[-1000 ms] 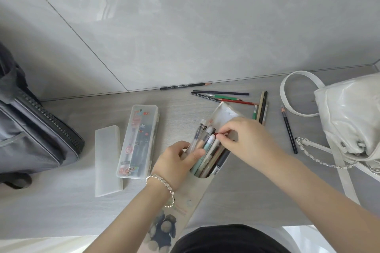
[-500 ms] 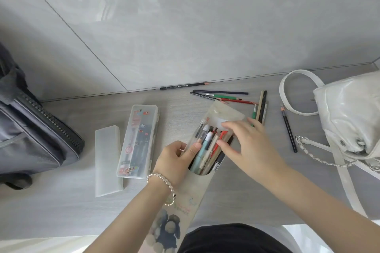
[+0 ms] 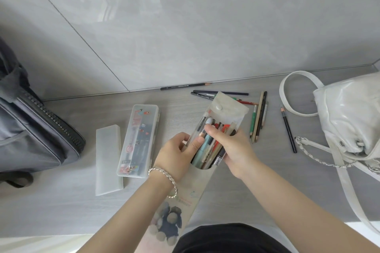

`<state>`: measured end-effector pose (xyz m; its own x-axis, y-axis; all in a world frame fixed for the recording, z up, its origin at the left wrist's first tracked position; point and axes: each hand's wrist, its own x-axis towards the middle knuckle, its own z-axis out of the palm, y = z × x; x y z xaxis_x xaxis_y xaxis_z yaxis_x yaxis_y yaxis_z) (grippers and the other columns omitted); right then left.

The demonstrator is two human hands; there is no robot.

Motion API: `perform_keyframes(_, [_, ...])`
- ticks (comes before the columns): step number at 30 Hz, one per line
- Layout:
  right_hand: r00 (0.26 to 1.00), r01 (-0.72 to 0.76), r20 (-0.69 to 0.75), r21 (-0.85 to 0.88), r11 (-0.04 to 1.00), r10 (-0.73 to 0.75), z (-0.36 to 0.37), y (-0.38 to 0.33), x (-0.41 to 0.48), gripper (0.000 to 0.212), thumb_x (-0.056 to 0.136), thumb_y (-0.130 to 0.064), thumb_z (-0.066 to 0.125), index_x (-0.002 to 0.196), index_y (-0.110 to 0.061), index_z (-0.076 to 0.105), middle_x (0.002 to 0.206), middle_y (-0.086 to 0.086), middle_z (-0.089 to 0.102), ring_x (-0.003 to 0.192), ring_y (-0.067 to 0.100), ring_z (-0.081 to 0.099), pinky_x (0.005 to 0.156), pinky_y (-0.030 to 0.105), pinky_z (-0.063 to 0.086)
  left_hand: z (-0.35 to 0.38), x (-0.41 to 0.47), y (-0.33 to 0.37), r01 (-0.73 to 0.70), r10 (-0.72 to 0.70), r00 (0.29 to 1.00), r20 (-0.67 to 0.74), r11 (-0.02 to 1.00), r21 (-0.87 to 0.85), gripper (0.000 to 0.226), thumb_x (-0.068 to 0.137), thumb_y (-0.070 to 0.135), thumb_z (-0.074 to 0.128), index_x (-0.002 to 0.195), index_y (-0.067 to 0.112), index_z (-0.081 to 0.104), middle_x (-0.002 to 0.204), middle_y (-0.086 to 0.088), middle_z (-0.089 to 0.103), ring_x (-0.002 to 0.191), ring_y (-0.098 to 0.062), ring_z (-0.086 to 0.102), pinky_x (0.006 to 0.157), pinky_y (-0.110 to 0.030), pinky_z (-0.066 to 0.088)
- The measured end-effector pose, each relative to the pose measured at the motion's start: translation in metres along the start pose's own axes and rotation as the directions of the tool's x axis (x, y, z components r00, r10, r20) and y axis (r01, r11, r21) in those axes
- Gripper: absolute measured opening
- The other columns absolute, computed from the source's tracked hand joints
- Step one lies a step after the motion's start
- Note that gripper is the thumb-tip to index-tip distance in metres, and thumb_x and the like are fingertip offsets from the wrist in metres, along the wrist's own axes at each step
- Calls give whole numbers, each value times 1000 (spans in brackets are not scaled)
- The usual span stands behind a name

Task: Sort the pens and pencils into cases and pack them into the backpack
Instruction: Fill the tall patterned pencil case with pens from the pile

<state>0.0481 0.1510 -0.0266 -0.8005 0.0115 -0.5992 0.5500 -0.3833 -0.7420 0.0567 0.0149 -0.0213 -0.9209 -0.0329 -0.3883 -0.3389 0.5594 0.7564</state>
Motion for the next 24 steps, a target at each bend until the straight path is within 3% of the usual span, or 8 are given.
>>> perform_keyframes(2, [996,-9,-92,20,1000,11,4,2,4,34,66,-14,80,99,-13,67,97,7,71,90,21,68,80,36,55,-4,0,5,-37,35,999,33,997,71,29,81,52,54,81,24,61,53,8,44,47,-6,39,48,-15,32])
perform_keyframes(4, [985,-18,-172,38,999,24,6,2,8,28,66,-16,81,91,-13,69,91,5,72,85,19,68,79,35,54,-9,-2,7,-33,23,997,74,990,137,52,73,61,52,112,26,59,71,9,54,63,-5,51,61,-14,40])
perform_keyframes(7, [959,-21,-280,107,994,50,0,0,13,26,64,-17,83,84,-14,66,88,4,70,83,19,67,78,34,55,-20,-12,-2,19,-78,983,165,943,333,109,55,69,64,145,27,18,121,4,50,100,-11,54,91,-28,47])
perform_keyframes(10, [914,-2,-395,223,975,92,-14,-7,19,44,63,-18,84,101,-9,63,98,6,69,88,21,67,76,34,56,-24,-32,-20,-38,-132,967,220,774,631,130,52,71,68,146,25,-10,142,7,28,123,-14,42,104,-34,40])
perform_keyframes(13, [897,10,-428,261,965,106,-23,-11,20,36,66,-20,82,93,-10,61,90,3,67,76,16,65,60,28,53,-22,-45,-37,-14,-98,988,116,704,710,118,61,63,66,145,25,-8,142,10,25,129,-16,33,106,-37,37])
perform_keyframes(16, [903,10,-413,291,957,116,-26,-8,21,30,68,-22,80,88,-13,59,87,0,67,75,13,65,58,26,51,-23,-44,-42,35,-58,998,20,803,595,92,67,47,68,140,28,14,132,12,34,112,-13,33,97,-24,35])
perform_keyframes(20, [930,11,-354,286,958,96,-23,0,23,41,66,-24,81,102,-14,62,107,3,68,95,18,65,87,36,53,-17,-37,-30,-58,54,998,23,841,537,82,71,39,68,137,26,22,115,15,29,99,-6,17,91,-15,20])
perform_keyframes(24, [963,57,-270,161,985,-12,-16,6,14,43,51,-31,87,87,-20,65,112,10,68,106,23,62,102,45,44,-5,-31,-28,-59,72,997,-14,900,432,85,67,34,72,136,24,25,112,15,29,108,-10,28,88,-13,15])
